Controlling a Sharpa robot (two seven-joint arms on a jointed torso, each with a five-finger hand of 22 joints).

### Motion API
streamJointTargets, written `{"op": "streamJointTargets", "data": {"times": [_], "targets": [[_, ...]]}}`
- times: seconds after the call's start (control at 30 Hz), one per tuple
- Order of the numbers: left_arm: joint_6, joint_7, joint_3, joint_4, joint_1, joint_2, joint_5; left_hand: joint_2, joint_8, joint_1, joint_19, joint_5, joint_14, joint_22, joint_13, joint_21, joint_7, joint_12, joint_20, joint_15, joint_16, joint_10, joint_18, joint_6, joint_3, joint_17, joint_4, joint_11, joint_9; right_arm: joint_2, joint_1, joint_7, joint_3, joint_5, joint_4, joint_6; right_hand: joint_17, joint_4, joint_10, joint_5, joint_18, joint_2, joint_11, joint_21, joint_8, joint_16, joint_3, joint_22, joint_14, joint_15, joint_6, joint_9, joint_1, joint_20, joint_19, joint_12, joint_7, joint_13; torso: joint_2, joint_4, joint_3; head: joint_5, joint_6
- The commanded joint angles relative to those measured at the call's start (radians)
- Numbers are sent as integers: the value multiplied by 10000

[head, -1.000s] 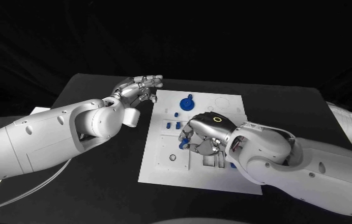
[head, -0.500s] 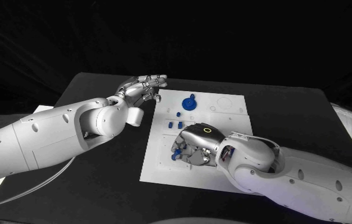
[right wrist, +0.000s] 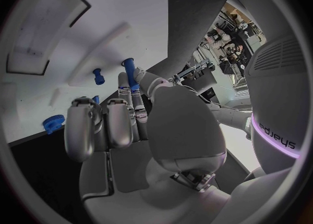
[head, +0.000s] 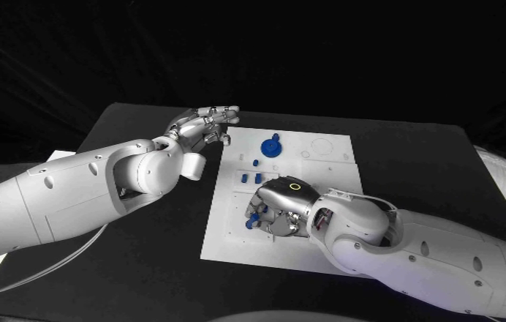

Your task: Assemble the parts on the task board

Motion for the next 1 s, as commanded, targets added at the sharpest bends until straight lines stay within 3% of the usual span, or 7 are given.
{"op": "streamJointTargets", "data": {"times": [0.03, 0.5, 0.7, 0.8, 1.0], "targets": [[216, 51, 6, -2, 4, 14, -37, -4, 56, -56, -75, 20, -56, 3, 18, -59, -4, 62, 20, -7, 10, -95, 147, -72, -58, 9, -31, -23, 0, 13, -46, -118, -36, -316, 6, 333, -11, -65, 64, 47, 76, 31, -1, -34, 18, -60, -5, -7, 370, 5, 61, 12, 110, -23, 109, -40, 30, 7, -10, 0, 0, 7, -2], [224, 14, 6, -5, 4, 1, -37, -4, 56, -56, -75, 20, -56, 3, 18, -59, -4, 62, 20, -7, 10, -95, 147, -72, -58, 9, -31, -23, 0, 192, -49, -446, -46, -832, 59, 878, -144, -54, -12, 40, 90, -74, 48, -92, -36, -137, -63, -93, 342, 41, -11, 10, -22, 4, 77, -86, 70, 0, -14, -2, -16, 6, -24], [206, 12, 6, 11, 5, -9, -37, -1, 57, -52, -75, 21, -60, 5, 20, -57, -3, 75, 20, -6, 6, -107, 147, -81, -59, -5, -34, -22, -2, 313, -49, -421, -83, -967, 3, 785, -704, -21, -1114, 62, 196, -523, 384, -556, -309, -512, -225, -785, 186, 324, -767, -162, -327, 220, -178, -121, 407, -64, -15, 4, -16, 6, -16], [201, 9, 6, 19, 5, -17, -37, -1, 57, -52, -75, 21, -60, 5, 20, -57, -3, 75, 20, -6, 6, -107, 147, -81, -59, -5, -34, -22, -2, 348, -49, -394, -102, -992, -40, 615, -1107, -59, -1792, 50, 393, -713, 546, -1269, -298, -789, -458, -1839, 41, 467, -1175, -258, -411, 355, -542, -92, 579, -54, -17, 4, -21, 14, -24], [161, 12, 6, 35, 6, -39, -37, -1, 57, -52, -75, 21, -60, 5, 20, -57, -3, 75, 20, -6, 6, -107, 147, -81, -59, -5, -34, -22, -2, 372, -49, -349, -125, -1066, -74, 204, -1602, -142, -2300, 80, 558, -766, 628, -1921, -300, -1114, -947, -2692, -180, 521, -1649, -304, -380, 474, -832, 25, 638, -26, -17, 6, -14, 10, -13]]}}
